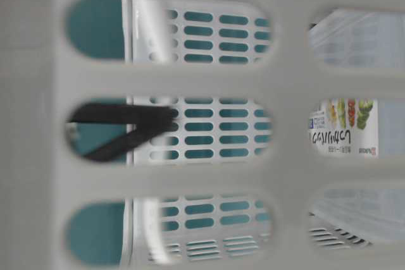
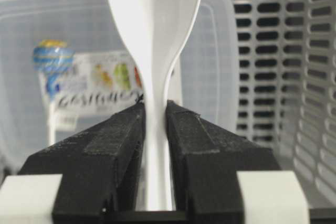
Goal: Pick up the chinese spoon from the shopping basket with the left arm.
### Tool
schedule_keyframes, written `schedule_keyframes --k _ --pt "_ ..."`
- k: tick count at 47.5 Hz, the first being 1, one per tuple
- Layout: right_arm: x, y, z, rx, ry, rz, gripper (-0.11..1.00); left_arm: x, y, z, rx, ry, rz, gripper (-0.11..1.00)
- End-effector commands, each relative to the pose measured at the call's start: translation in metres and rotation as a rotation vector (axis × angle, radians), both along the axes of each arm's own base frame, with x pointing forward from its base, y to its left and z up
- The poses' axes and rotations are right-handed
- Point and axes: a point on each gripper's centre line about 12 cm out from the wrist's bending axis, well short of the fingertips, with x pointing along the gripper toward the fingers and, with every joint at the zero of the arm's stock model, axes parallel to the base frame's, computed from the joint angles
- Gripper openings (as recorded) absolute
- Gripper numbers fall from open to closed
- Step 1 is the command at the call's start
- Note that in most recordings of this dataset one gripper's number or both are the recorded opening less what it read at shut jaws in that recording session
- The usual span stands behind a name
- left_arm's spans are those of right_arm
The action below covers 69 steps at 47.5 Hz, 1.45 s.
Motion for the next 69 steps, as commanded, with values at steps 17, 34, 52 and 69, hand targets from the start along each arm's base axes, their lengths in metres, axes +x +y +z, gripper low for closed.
schedule_keyframes --k 17,34,52,69 --pt "0.001 0.000 0.005 -0.002 -0.021 0.001 0.65 -0.006 0.005 0.071 -0.007 -0.051 0.020 0.12" --pt "0.001 0.000 0.005 0.000 -0.023 0.001 0.65 -0.006 0.006 0.071 -0.007 -0.051 0.023 0.12" --pt "0.001 0.000 0.004 -0.002 -0.020 0.001 0.65 -0.005 0.007 0.069 -0.007 -0.052 0.024 0.12" --pt "0.001 0.000 0.005 0.000 -0.021 0.001 0.65 -0.003 0.007 0.068 -0.006 -0.051 0.023 0.12"
